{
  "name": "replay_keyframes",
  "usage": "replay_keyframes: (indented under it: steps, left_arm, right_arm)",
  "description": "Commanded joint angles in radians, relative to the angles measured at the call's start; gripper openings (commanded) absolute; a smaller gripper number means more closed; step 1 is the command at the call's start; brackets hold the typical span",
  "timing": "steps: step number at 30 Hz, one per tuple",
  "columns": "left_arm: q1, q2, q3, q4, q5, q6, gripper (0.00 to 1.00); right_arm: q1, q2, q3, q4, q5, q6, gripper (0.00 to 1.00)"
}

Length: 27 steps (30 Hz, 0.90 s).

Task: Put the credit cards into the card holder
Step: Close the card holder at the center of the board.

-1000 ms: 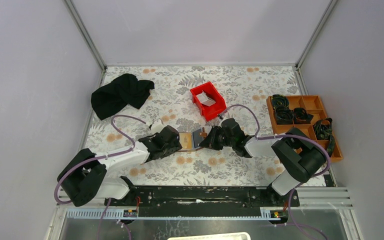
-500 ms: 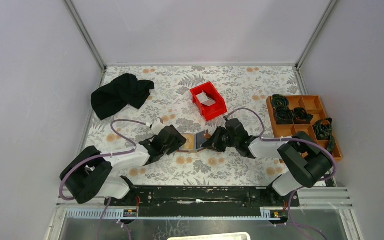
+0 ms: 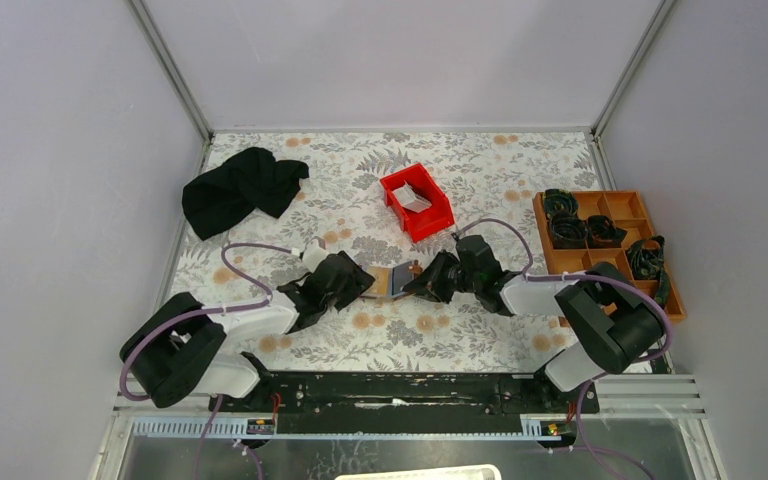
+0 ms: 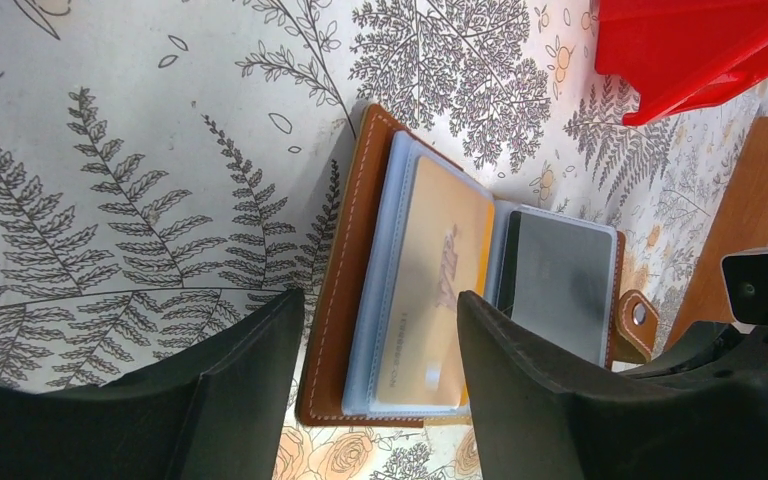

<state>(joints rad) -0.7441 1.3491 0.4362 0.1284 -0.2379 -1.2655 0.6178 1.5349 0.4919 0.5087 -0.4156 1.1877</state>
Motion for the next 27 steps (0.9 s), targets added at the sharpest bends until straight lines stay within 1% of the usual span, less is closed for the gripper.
replay_keyframes:
  steps: [1, 6, 11, 19, 27]
  left_arm:
    - [0.000, 0.023, -0.049, -0.135, 0.043, -0.004, 0.66]
    - [0.000, -0.003, -0.002, -0.164, 0.000, 0.018, 0.65]
    - [0.000, 0.011, 0.045, -0.166, -0.003, 0.034, 0.64]
    - [-0.001, -0.008, 0.095, -0.169, 0.006, 0.031, 0.63]
    - [-0.013, -0.057, 0.144, -0.178, -0.001, 0.025, 0.63]
  right_arm:
    - [-0.010, 0.018, 0.028, 0.014, -0.076, -0.008, 0.03]
    - [-0.010, 0.050, 0.038, -0.013, -0.101, -0.048, 0.03]
    - [-0.010, 0.070, 0.042, -0.037, -0.108, -0.075, 0.03]
    - [-0.005, 0.067, 0.066, -0.120, -0.074, -0.141, 0.02]
    - [0.017, 0.084, 0.079, -0.137, -0.048, -0.159, 0.01]
